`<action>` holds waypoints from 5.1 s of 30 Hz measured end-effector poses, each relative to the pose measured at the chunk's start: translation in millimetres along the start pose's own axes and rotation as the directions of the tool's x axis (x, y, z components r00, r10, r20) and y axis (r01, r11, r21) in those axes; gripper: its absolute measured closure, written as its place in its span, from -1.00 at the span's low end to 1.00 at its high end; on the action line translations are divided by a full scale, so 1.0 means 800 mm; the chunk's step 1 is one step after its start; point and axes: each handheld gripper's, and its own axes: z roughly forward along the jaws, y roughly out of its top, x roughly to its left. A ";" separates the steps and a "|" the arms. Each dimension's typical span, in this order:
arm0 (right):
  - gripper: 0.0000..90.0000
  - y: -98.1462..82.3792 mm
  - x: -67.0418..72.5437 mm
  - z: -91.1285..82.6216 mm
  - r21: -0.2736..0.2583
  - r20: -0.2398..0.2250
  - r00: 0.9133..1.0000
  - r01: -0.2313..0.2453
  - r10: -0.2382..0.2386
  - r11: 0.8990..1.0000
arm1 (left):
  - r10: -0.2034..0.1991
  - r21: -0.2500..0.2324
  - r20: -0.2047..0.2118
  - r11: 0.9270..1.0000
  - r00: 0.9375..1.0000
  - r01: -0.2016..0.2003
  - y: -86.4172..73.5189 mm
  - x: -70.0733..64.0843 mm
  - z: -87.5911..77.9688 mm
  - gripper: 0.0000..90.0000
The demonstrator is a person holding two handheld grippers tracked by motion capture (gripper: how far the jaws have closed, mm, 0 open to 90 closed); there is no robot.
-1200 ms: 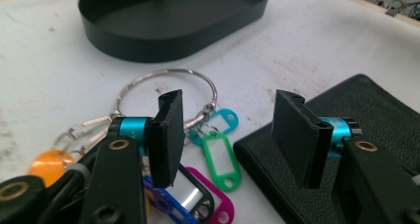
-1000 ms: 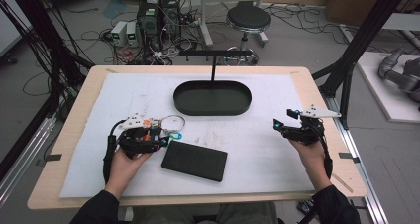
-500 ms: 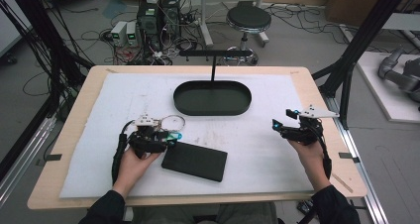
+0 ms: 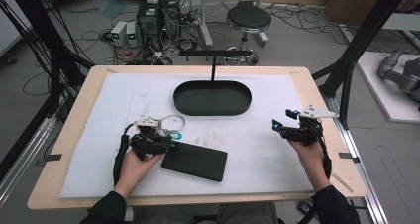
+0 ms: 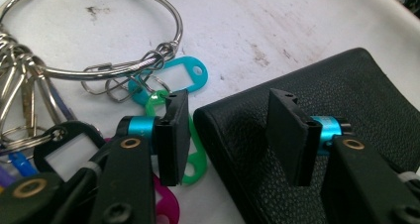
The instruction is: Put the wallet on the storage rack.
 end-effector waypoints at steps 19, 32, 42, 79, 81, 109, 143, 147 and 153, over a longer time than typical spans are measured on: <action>-0.34 0.001 0.017 0.007 0.003 -0.033 0.999 0.035 -0.035 0.999 | -0.047 -0.027 0.020 0.999 0.999 0.047 -0.006 0.002 -0.010 0.52; -0.34 0.002 0.029 0.009 0.005 -0.067 0.997 0.033 -0.032 0.999 | -0.009 -0.060 0.016 0.998 1.000 0.010 -0.007 -0.006 -0.013 0.82; -0.35 0.005 0.074 0.020 -0.001 -0.230 0.972 0.049 -0.048 0.999 | 0.109 -0.150 0.025 0.983 0.994 -0.104 -0.002 -0.021 -0.025 0.88; 0.76 0.017 0.128 0.042 0.090 -0.658 0.748 0.197 -0.091 0.976 | 0.328 -0.293 0.034 0.907 0.944 -0.304 -0.001 -0.046 -0.040 0.92; 0.77 0.025 0.121 0.035 0.066 -0.646 0.752 0.229 -0.133 0.971 | 0.339 -0.284 0.047 0.906 0.940 -0.313 0.000 -0.050 -0.036 0.91; 0.61 0.024 0.090 0.022 -0.002 -0.668 0.699 0.340 -0.254 0.940 | 0.438 -0.138 0.246 0.899 0.865 -0.416 0.012 -0.064 0.021 0.57; 0.17 0.024 0.091 0.037 -0.104 -0.666 0.740 0.039 -0.099 0.994 | 0.434 -0.447 0.332 0.854 0.838 -0.265 0.020 -0.067 -0.021 0.67; 0.49 0.024 0.092 0.033 -0.124 -0.671 0.732 0.046 -0.118 0.991 | 0.434 -0.458 0.329 0.850 0.839 -0.260 0.020 -0.066 -0.021 0.67; 0.67 0.027 0.093 0.026 -0.166 -0.697 0.699 0.057 -0.158 0.985 | 0.426 -0.446 0.287 0.852 0.858 -0.274 0.020 -0.066 -0.023 0.54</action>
